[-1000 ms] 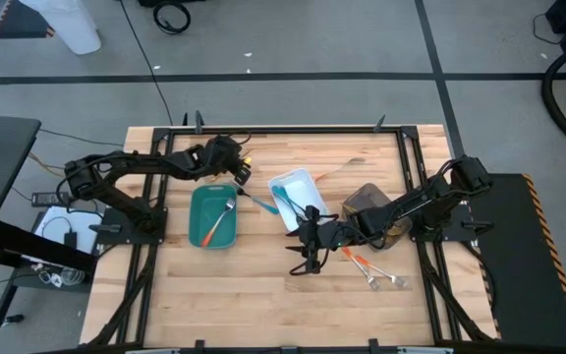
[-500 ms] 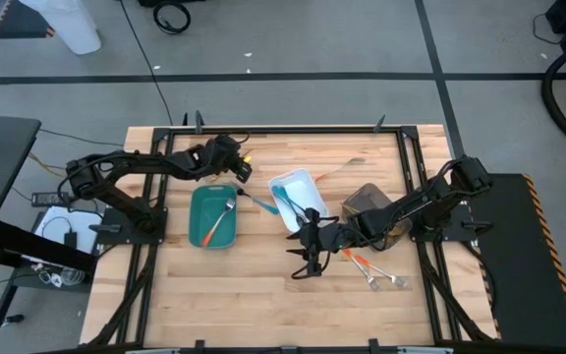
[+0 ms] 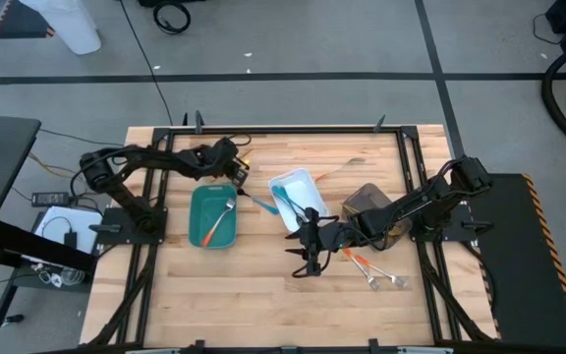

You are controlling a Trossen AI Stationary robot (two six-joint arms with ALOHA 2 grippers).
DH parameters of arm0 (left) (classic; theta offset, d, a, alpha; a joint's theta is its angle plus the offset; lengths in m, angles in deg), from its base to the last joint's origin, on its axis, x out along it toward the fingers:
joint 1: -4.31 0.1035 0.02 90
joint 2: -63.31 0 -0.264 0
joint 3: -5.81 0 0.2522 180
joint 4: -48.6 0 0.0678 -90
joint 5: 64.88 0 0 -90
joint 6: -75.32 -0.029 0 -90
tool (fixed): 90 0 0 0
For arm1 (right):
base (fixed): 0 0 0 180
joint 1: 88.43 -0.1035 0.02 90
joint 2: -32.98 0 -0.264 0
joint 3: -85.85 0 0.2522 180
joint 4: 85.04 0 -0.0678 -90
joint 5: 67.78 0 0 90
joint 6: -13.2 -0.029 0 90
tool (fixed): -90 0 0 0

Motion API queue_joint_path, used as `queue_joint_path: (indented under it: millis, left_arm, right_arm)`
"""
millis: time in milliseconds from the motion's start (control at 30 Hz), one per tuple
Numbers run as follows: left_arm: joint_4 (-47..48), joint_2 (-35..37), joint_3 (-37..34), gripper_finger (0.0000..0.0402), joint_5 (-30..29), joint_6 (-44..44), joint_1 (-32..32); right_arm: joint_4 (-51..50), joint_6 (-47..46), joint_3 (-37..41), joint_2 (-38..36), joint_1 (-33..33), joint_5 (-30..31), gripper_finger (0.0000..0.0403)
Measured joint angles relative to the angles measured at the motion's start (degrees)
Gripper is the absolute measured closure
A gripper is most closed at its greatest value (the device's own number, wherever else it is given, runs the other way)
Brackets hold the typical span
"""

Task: Sort silverware by color (type)
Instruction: Put the gold fork into the black bin

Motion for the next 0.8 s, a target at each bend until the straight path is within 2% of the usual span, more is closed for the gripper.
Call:
queue_joint_path:
  millis: [367,500,667,800]
  left_arm:
    - [6.43,-0.89,0.21,0.0286,-0.36,-3.05,0.95]
    - [9.7,-0.74,0.33,0.0316,-0.14,-3.94,0.95]
    - [11.18,-0.72,0.23,0.0383,0.59,-4.75,0.88]
    - [11.38,-0.74,0.19,0.0392,0.87,-5.22,0.89]
  right_arm:
    - [-0.04,0.41,0.0,0.0,-0.22,-0.02,0.0234]
    - [-0.04,0.42,0.0,0.0,-0.22,-0.02,0.0234]
    - [-0.08,0.17,0.0,0.0,-0.26,-0.01,0.0234]
    - [-0.13,0.17,0.0,0.0,-0.33,-0.02,0.0234]
